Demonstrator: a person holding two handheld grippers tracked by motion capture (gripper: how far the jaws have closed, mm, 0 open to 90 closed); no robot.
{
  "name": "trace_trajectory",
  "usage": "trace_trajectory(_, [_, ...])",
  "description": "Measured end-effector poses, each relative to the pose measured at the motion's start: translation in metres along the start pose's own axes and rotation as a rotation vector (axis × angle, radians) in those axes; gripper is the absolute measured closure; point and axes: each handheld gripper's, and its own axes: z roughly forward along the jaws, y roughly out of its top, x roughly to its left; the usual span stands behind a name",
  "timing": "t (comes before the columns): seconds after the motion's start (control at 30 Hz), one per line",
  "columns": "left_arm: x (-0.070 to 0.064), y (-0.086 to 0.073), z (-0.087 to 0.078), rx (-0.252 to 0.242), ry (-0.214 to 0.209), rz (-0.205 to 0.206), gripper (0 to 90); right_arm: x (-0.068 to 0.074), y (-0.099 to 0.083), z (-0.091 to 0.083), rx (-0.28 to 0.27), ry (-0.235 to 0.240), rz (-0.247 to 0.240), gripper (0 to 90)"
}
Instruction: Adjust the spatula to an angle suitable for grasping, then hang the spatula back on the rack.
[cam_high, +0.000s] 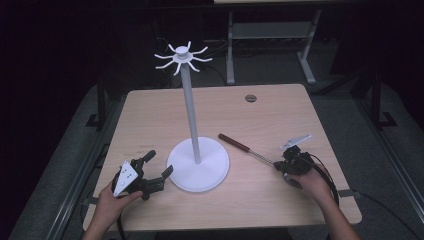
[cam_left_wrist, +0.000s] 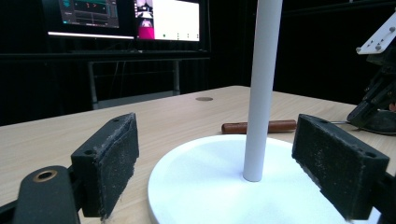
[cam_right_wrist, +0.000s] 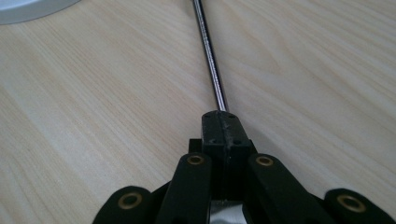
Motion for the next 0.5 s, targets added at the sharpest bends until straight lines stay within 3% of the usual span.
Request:
trace_trajectory(0.17, [0.0,0.0,0.0,0.0,0.001,0.0,14.0,-0.002,0.001,-0.005,-0.031,0.022,0.014,89.2])
trace_trajectory(0.5, [0.0,0.0,0.0,-0.004,0.001,-0.005,14.0,-0.001,0.012,-0.011,-0.061,0.073,0.013,67.3])
